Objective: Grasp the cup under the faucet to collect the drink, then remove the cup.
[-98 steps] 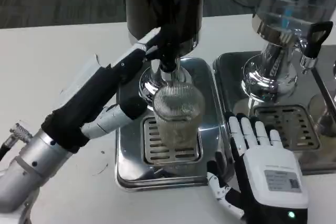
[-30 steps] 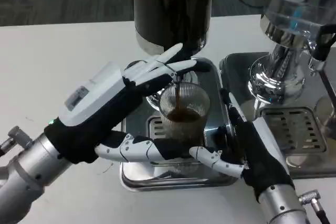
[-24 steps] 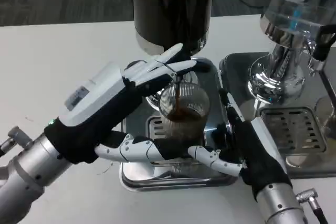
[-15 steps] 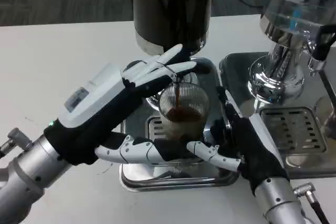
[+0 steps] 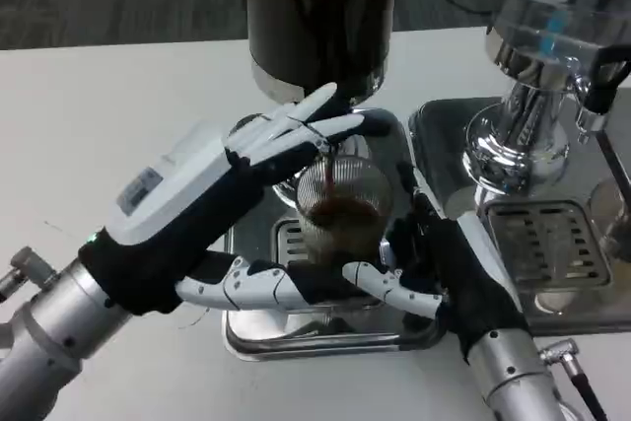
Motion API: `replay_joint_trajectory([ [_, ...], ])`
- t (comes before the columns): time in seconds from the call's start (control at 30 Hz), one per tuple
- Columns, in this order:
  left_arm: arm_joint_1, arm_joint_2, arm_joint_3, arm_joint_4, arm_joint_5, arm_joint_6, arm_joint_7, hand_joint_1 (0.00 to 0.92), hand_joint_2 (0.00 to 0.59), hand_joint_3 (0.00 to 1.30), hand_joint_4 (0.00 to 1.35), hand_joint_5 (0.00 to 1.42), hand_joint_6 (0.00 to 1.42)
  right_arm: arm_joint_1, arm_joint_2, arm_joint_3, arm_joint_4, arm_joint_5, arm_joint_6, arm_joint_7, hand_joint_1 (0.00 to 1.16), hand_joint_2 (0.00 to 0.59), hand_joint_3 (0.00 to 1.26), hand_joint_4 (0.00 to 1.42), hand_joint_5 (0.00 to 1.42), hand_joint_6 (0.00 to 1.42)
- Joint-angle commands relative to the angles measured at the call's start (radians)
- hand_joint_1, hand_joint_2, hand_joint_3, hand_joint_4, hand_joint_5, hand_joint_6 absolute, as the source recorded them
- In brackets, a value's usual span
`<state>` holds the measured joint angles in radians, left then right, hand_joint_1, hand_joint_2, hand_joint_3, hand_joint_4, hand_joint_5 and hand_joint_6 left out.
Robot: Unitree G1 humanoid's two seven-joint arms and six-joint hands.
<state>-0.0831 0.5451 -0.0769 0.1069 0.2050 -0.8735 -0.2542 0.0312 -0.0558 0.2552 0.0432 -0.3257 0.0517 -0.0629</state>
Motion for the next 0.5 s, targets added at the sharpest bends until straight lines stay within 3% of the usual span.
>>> replay_joint_trajectory([
  [0.03, 0.029, -0.002, 0.037, -0.007, 0.014, 0.001, 0.020, 0.000, 0.134, 0.14, 0.00, 0.16, 0.05, -0.018, 0.010, -0.005, 0.028, 0.013, -0.041, -0.007, 0.75, 0.164, 0.00, 0.00, 0.00, 0.02],
  [0.17, 0.037, 0.003, 0.089, 0.026, -0.015, 0.009, 0.043, 0.000, 0.140, 0.11, 0.00, 0.16, 0.05, -0.024, 0.015, -0.001, 0.045, 0.008, -0.058, -0.010, 0.75, 0.164, 0.00, 0.00, 0.00, 0.02],
  [0.33, 0.073, -0.020, 0.166, 0.066, -0.119, -0.022, 0.067, 0.000, 0.142, 0.15, 0.00, 0.19, 0.09, -0.019, 0.034, -0.008, 0.067, 0.015, -0.099, -0.035, 0.75, 0.166, 0.00, 0.00, 0.00, 0.02],
  [0.5, 0.152, -0.074, 0.244, 0.135, -0.273, -0.043, 0.073, 0.000, 0.151, 0.31, 0.19, 0.33, 0.20, -0.023, 0.045, -0.011, 0.101, 0.015, -0.156, -0.054, 0.71, 0.173, 0.00, 0.00, 0.00, 0.00],
])
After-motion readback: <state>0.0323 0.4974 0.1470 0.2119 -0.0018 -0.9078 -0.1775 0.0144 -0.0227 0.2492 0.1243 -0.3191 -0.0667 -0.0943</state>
